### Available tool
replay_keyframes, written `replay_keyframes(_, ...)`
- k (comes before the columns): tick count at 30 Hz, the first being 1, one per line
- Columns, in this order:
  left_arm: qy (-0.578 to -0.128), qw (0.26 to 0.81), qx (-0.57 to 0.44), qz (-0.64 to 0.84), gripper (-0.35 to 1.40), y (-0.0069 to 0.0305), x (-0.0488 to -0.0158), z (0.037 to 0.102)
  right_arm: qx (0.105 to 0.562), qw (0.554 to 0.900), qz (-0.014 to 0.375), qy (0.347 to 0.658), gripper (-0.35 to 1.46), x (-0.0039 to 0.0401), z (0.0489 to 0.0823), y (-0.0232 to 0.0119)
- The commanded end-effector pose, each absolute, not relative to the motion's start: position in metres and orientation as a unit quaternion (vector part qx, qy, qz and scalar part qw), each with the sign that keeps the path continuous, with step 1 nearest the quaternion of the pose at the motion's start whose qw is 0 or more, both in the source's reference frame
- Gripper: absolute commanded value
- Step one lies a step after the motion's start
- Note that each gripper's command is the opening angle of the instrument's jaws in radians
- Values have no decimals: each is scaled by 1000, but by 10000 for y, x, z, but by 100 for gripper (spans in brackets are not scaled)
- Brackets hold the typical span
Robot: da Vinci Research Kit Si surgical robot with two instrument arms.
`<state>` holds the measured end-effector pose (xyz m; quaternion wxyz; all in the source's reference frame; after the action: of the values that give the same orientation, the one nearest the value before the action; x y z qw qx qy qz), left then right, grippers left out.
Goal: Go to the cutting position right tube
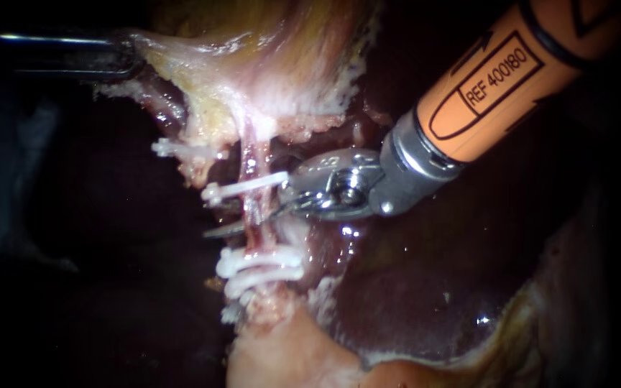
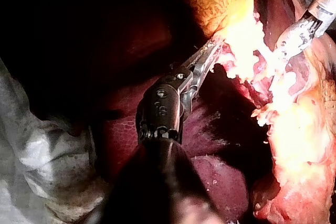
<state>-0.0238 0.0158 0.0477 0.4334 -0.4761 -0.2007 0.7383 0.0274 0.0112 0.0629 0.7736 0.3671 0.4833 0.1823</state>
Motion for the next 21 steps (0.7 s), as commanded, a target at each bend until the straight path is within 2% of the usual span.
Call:
replay_keyframes(1, -201, 433, -476, 738, -35, 157, -238, 477, 367, 774, 182, 483, 41, 273, 629, 112)
replay_keyframes(6, -201, 433, -476, 738, -35, 157, -238, 477, 367, 774, 181, 483, 59, 270, 631, 112)
replay_keyframes(8, -201, 433, -476, 738, -35, 157, -238, 477, 367, 774, 181, 483, 79, 267, 633, 113)
replay_keyframes(13, -201, 433, -476, 738, -35, 157, -238, 477, 363, 775, 184, 484, 109, 261, 640, 118)
replay_keyframes(16, -201, 433, -476, 738, -35, 157, -238, 477, 357, 777, 186, 484, 121, 253, 648, 121)
replay_keyframes(21, -201, 433, -476, 738, -35, 157, -238, 477, 353, 779, 187, 484, 126, 238, 662, 123)
